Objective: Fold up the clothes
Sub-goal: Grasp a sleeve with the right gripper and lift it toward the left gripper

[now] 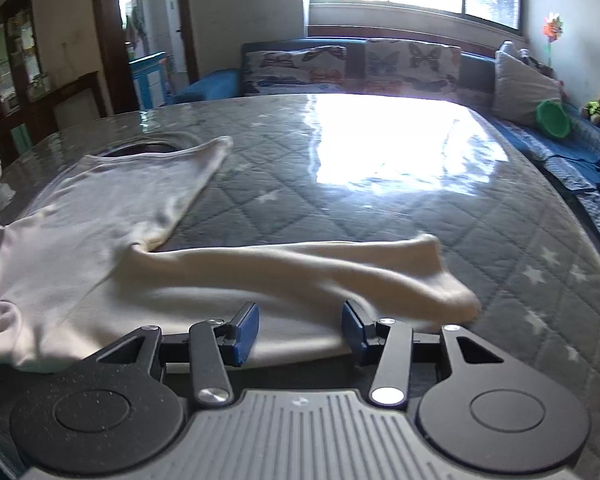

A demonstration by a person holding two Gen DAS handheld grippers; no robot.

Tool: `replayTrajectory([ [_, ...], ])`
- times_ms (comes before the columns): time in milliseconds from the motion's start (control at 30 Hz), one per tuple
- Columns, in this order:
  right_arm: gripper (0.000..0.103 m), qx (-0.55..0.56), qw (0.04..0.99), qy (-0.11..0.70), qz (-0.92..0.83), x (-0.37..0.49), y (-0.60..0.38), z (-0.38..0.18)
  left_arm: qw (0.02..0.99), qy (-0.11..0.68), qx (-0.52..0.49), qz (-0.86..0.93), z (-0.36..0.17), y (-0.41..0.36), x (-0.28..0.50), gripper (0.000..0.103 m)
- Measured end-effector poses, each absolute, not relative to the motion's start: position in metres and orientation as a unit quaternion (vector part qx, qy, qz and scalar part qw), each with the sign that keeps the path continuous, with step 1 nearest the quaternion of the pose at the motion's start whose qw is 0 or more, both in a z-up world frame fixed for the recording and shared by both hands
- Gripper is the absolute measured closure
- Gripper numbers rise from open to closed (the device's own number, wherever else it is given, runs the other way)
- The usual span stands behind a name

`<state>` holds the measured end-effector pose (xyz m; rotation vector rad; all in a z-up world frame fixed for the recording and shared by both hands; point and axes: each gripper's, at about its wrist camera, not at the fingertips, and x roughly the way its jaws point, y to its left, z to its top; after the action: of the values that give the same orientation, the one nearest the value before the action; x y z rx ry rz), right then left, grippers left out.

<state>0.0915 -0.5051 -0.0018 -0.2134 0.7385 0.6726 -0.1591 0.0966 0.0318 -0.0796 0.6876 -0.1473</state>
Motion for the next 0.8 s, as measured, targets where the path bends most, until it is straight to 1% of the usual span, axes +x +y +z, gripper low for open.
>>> replayTrajectory([
  [267,0.056,-0.094,0.895,0.332,0.283,0.125,-0.519,0.011,0.943,0.315,-0.040,-0.094,0.049,0.093,-0.145,0.065],
  [333,0.056,-0.102,0.895,0.334,0.279,0.136,-0.514,0.007,0.943,0.311,-0.040,-0.109,0.050,0.083,-0.137,0.063],
  [500,0.056,-0.124,0.893,0.342,0.265,0.161,-0.503,-0.007,0.939,0.307,-0.031,-0.151,0.050,0.047,-0.115,0.062],
  [667,0.055,-0.100,0.902,0.344,0.241,0.176,-0.514,-0.011,0.930,0.314,-0.017,-0.188,0.041,0.011,-0.092,0.063],
  [800,0.055,-0.078,0.901,0.350,0.245,0.170,-0.530,-0.007,0.921,0.328,-0.015,-0.209,0.030,-0.007,-0.083,0.062],
])
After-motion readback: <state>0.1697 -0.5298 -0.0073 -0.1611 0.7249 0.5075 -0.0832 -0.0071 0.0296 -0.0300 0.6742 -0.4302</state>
